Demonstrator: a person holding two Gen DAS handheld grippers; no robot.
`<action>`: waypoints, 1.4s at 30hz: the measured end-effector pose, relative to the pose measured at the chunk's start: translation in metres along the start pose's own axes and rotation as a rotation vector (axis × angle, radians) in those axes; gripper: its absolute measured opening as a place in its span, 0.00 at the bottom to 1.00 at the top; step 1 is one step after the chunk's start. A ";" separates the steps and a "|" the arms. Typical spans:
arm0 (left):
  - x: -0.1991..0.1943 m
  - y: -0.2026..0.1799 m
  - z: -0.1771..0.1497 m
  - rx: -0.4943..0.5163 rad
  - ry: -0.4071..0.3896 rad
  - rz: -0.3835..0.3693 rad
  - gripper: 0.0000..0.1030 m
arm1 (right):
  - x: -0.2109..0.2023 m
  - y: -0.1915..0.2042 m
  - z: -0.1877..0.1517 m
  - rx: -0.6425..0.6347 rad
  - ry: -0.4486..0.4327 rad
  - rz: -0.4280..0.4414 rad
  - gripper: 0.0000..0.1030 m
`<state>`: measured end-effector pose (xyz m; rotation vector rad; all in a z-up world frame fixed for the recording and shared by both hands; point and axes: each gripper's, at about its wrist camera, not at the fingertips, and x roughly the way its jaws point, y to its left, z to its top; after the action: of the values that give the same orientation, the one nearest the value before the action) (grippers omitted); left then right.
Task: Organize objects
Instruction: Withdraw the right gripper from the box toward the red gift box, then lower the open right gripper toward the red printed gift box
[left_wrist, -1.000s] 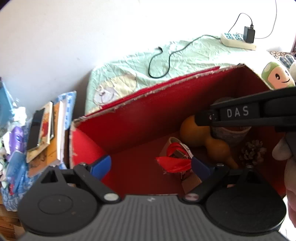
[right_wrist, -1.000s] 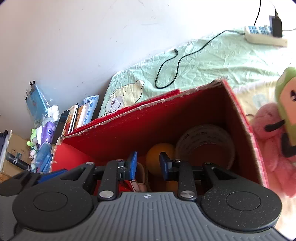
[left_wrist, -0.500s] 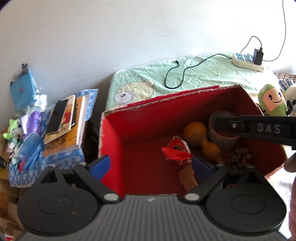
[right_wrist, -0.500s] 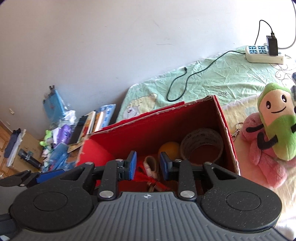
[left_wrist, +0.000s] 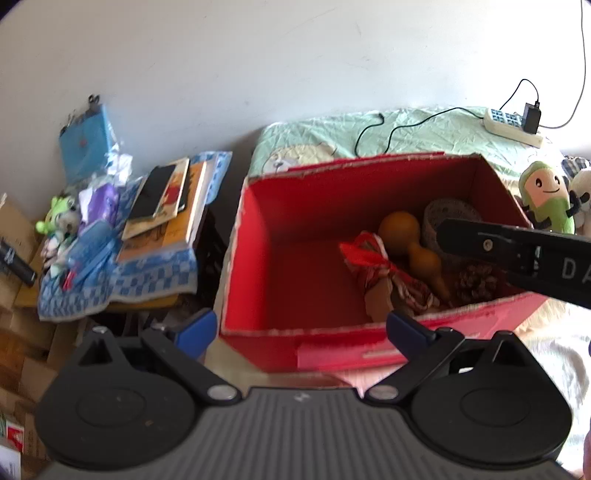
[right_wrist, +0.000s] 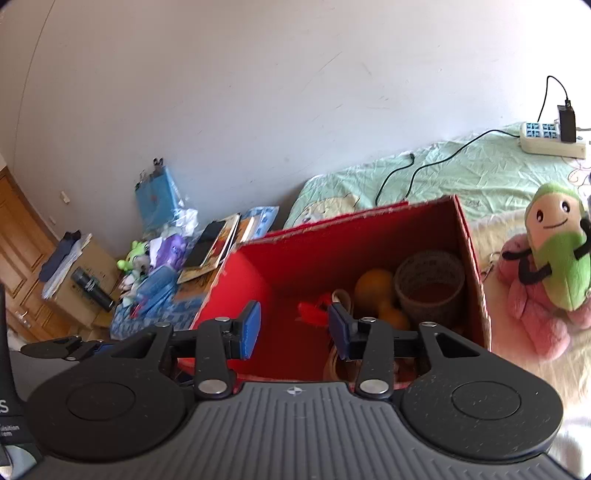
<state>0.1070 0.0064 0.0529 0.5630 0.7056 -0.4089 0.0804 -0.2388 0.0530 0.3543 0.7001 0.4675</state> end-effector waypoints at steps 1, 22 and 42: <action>-0.001 0.000 -0.003 -0.006 0.006 0.003 0.96 | -0.001 0.000 -0.002 -0.002 0.005 0.005 0.42; 0.000 -0.036 -0.059 -0.010 0.127 0.017 0.96 | -0.023 -0.017 -0.049 0.024 0.109 0.047 0.43; 0.024 -0.055 -0.089 0.022 0.241 -0.002 0.97 | -0.019 -0.045 -0.086 0.144 0.222 -0.002 0.46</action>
<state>0.0507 0.0138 -0.0381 0.6387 0.9334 -0.3543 0.0220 -0.2735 -0.0188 0.4406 0.9529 0.4600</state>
